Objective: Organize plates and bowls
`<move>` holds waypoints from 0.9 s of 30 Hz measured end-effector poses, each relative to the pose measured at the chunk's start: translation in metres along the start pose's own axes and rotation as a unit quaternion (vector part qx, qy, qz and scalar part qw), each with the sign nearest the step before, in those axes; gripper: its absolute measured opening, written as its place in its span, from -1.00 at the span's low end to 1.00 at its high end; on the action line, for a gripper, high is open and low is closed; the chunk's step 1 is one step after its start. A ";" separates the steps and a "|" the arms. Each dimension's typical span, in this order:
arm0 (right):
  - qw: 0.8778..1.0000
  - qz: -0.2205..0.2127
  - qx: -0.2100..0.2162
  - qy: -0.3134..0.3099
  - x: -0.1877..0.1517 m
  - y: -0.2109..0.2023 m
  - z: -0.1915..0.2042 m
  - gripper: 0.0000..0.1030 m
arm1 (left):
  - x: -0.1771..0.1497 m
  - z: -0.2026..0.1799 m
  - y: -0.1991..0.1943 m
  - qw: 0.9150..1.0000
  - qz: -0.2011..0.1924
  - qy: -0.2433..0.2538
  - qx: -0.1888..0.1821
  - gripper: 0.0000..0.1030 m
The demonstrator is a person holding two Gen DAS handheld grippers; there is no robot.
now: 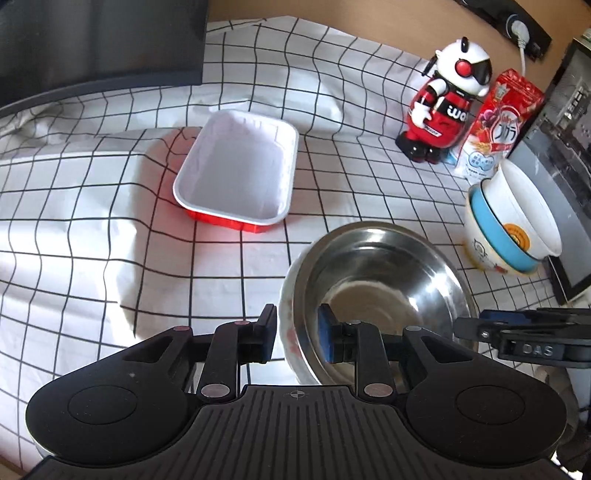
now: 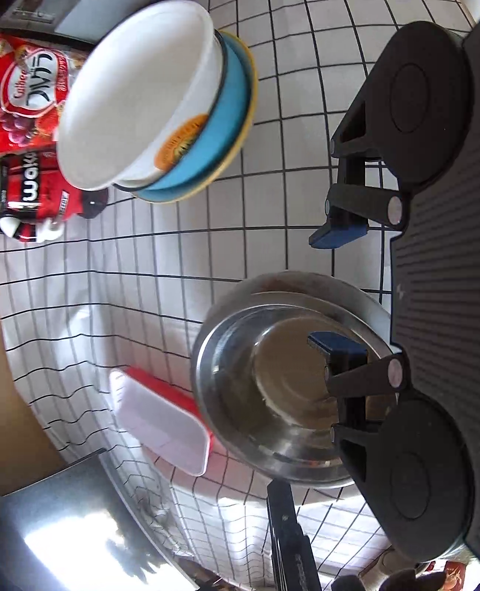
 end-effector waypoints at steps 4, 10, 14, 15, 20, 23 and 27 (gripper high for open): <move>1.000 0.014 -0.004 -0.001 -0.004 0.013 0.001 -0.03 | -0.004 0.003 0.010 1.000 0.018 0.001 0.008 -0.45; 0.999 0.039 0.011 0.007 -0.011 0.027 0.004 -0.03 | -0.008 0.006 0.026 0.999 0.035 -0.021 -0.012 -0.44; 0.997 0.058 0.036 0.021 -0.017 0.037 0.007 -0.03 | -0.013 0.006 0.040 0.997 0.058 -0.040 -0.030 -0.40; 0.997 0.063 0.047 0.024 -0.018 0.039 0.009 -0.06 | -0.014 0.006 0.042 0.997 0.063 -0.042 -0.032 -0.38; 0.996 0.066 0.050 0.012 -0.019 0.040 0.012 -0.15 | -0.014 0.005 0.048 0.996 0.069 -0.047 -0.036 -0.38; 0.997 0.066 0.047 0.006 -0.014 0.041 0.014 -0.15 | -0.006 0.004 0.053 0.996 0.070 -0.049 -0.036 -0.37; 0.998 0.055 0.041 0.005 0.003 0.046 0.012 -0.15 | 0.016 0.001 0.067 0.997 0.058 -0.040 -0.025 -0.37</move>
Point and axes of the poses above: each gripper's, at about its wrist camera, not at the fingertips, and y roughly the way its jaws point, z to its left, x to its top, the point moved 8 cm from there along y, roughly the way its jaws point, and after that the axes turned 2 degrees about z, right-handed, at the moved point
